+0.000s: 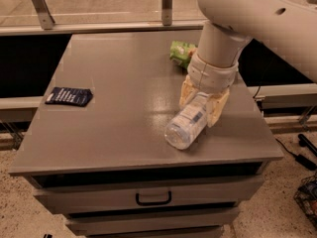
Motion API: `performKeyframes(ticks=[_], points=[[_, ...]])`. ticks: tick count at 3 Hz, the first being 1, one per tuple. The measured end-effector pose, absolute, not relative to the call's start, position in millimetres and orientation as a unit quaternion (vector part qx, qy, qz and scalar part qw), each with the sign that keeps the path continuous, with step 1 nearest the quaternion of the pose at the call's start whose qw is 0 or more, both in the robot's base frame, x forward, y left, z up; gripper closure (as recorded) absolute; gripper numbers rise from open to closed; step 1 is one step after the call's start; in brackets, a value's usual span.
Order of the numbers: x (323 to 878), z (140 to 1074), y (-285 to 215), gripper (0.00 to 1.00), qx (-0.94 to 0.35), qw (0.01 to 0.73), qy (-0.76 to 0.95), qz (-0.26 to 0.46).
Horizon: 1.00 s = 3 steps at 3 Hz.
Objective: Move blue plastic bottle near rxbar blueberry
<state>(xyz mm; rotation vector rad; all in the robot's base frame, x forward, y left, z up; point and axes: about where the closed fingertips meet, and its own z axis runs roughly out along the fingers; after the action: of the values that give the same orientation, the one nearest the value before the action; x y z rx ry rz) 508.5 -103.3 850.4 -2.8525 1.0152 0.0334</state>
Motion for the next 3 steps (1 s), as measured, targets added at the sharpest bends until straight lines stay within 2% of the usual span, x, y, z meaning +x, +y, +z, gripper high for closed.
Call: performKeyframes(ticks=[2, 3], points=[[509.0, 849.8, -99.2, 0.87, -0.935, 0.076, 0.345, 0.017], [509.9, 849.4, -98.2, 1.00, -0.935, 0.078, 0.345, 0.015]])
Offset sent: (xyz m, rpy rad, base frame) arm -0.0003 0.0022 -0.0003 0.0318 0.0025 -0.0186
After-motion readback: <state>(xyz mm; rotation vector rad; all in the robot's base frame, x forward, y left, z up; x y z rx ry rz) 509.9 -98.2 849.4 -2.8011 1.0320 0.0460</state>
